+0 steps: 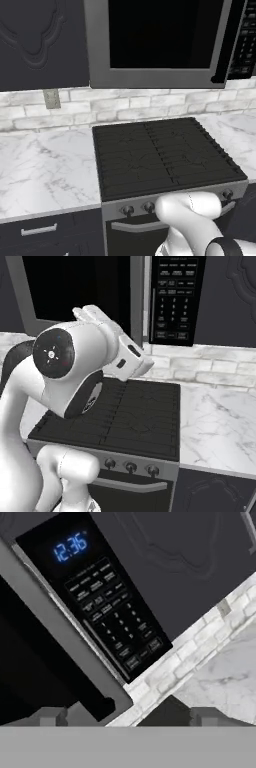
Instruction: The microwave is finished heating the fish and lettuce. Take the bowl containing the food and place it on the dining counter.
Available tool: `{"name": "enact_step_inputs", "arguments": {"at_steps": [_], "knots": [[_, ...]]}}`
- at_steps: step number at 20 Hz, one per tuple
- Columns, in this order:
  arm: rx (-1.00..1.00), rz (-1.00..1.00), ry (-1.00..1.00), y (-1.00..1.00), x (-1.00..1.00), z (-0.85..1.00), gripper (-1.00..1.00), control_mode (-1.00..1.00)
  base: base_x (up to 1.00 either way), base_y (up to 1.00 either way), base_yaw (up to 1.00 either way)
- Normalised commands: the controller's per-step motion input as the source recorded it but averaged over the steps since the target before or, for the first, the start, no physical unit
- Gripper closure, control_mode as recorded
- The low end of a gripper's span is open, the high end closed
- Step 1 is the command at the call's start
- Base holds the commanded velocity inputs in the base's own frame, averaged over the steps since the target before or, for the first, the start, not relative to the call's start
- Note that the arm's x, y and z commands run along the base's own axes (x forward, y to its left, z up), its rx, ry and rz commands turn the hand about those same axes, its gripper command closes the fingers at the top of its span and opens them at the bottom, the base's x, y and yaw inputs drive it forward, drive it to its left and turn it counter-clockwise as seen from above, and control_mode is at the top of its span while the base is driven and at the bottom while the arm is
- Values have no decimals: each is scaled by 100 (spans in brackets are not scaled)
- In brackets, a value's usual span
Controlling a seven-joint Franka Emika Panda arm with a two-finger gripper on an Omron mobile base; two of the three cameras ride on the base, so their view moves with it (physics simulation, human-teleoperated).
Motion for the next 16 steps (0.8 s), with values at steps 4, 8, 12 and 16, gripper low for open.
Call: {"name": "enact_step_inputs", "arguments": {"at_steps": [4,8,12,16], "knots": [[61,27,34,-87,28,-55,-100,-100,0,0,0],[35,23,12,-40,79,-95,-100,-100,0,0,0],[39,15,0,-31,85,-21,-100,-100,0,0,0],[22,14,1,-18,80,-2,-100,-100,0,0,0]]}}
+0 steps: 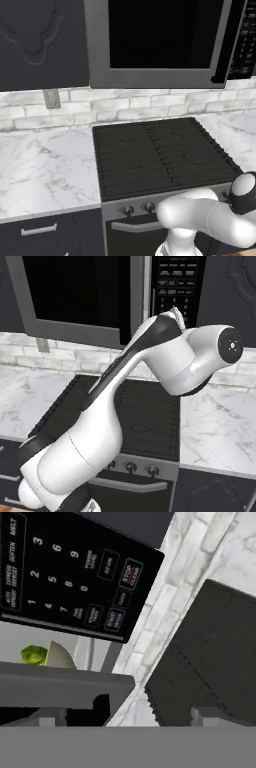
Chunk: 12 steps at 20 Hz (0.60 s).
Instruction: The microwave is finished heating the fish and lettuce. Take the bowl containing the food and place it on the dining counter.
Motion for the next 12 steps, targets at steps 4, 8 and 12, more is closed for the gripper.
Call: {"name": "enact_step_inputs", "arguments": {"at_steps": [4,8,12], "knots": [[14,4,0,0,100,-16,-100,-100,0,0,0],[7,0,0,0,100,0,-100,-100,0,0,0],[9,0,0,0,96,0,-100,-100,0,0,0]]}}
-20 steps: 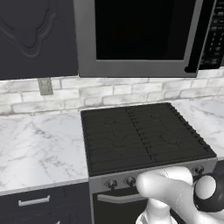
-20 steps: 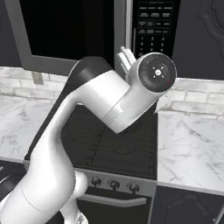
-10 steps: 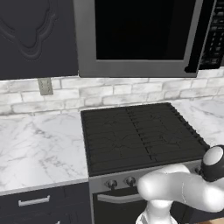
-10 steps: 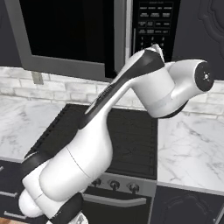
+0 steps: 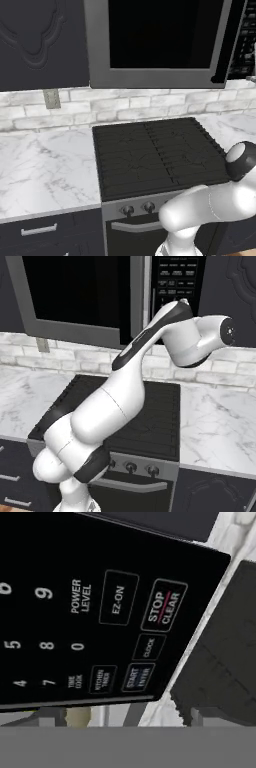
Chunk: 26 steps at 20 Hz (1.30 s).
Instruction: The microwave is finished heating the fish and lettuce. Take the bowl containing the food and place it on the dining counter.
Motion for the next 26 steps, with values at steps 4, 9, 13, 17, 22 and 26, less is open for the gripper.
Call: {"name": "enact_step_inputs", "arguments": {"at_steps": [4,9,13,17,22,26], "knots": [[7,0,0,8,72,0,-100,-100,0,0,0],[7,0,0,35,46,0,-100,-100,0,0,0],[9,2,0,36,2,6,-100,-100,0,0,0],[6,7,-3,46,-30,9,-100,-100,0,0,0],[0,3,-3,52,-9,1,-100,-100,0,0,0],[0,0,0,74,6,0,-100,-100,0,0,0]]}}
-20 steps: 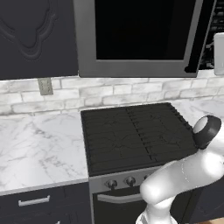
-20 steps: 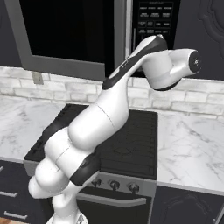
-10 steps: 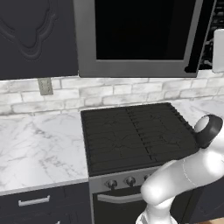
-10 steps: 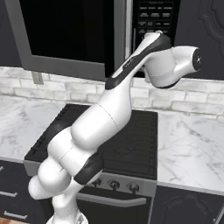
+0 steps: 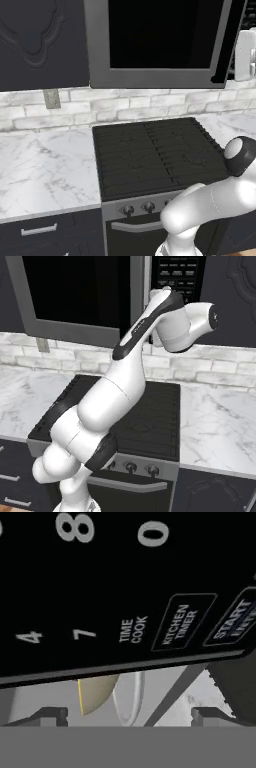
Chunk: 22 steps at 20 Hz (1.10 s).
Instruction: The microwave is finished heating the fish and lettuce. Take the bowl containing the food and place it on the dining counter.
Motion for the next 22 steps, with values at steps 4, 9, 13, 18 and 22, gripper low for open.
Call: {"name": "enact_step_inputs", "arguments": {"at_steps": [4,9,13,18,22], "knots": [[0,0,0,86,7,0,-100,-100,0,0,0],[0,9,-3,67,-29,10,-100,-100,0,0,0],[0,22,-13,62,-88,25,-100,-100,0,0,0],[0,20,-21,89,-94,18,-100,-100,0,0,0],[-4,13,-19,100,-77,4,-100,-100,0,0,0]]}}
